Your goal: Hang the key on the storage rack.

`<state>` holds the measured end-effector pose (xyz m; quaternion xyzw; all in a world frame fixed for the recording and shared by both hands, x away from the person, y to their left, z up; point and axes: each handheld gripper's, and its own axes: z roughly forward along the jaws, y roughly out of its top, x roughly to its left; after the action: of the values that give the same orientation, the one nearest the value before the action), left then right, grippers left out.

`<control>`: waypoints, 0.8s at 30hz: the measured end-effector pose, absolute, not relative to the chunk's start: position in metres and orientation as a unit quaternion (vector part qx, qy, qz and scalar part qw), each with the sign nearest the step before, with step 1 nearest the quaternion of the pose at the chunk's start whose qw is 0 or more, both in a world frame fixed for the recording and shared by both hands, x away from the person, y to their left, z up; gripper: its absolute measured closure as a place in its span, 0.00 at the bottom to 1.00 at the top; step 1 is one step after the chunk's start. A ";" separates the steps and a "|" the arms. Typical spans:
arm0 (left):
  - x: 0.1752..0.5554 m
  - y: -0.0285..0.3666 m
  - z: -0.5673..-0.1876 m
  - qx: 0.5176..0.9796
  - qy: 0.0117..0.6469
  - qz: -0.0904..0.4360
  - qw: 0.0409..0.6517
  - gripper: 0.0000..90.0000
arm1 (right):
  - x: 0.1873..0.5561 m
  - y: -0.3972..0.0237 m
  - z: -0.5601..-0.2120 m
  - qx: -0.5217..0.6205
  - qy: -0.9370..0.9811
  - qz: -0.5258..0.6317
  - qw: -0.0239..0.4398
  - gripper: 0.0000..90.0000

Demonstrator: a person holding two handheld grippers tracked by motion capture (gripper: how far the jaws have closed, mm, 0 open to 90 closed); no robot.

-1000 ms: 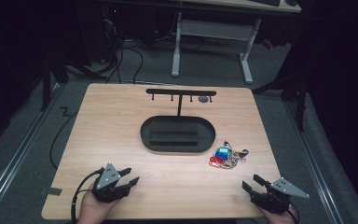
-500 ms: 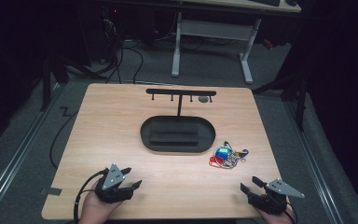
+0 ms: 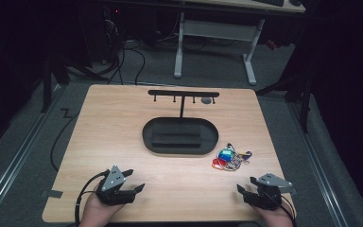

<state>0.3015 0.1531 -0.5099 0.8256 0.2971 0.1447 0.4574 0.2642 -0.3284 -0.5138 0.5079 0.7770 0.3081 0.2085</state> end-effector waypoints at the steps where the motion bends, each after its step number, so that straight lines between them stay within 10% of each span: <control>1: 0.301 0.153 -0.510 0.826 0.296 0.142 0.458 0.35 | 0.266 -0.326 -0.513 0.507 0.781 0.302 0.204 0.37; 24: 0.294 0.156 -0.510 0.838 0.272 0.150 0.449 0.32 | 0.293 -0.290 -0.480 0.461 0.853 0.185 0.163 0.37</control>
<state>0.2939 0.1558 -0.5100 0.8379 0.2723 0.1503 0.4486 0.2931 -0.2903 -0.4804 0.4608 0.8525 0.1847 0.1634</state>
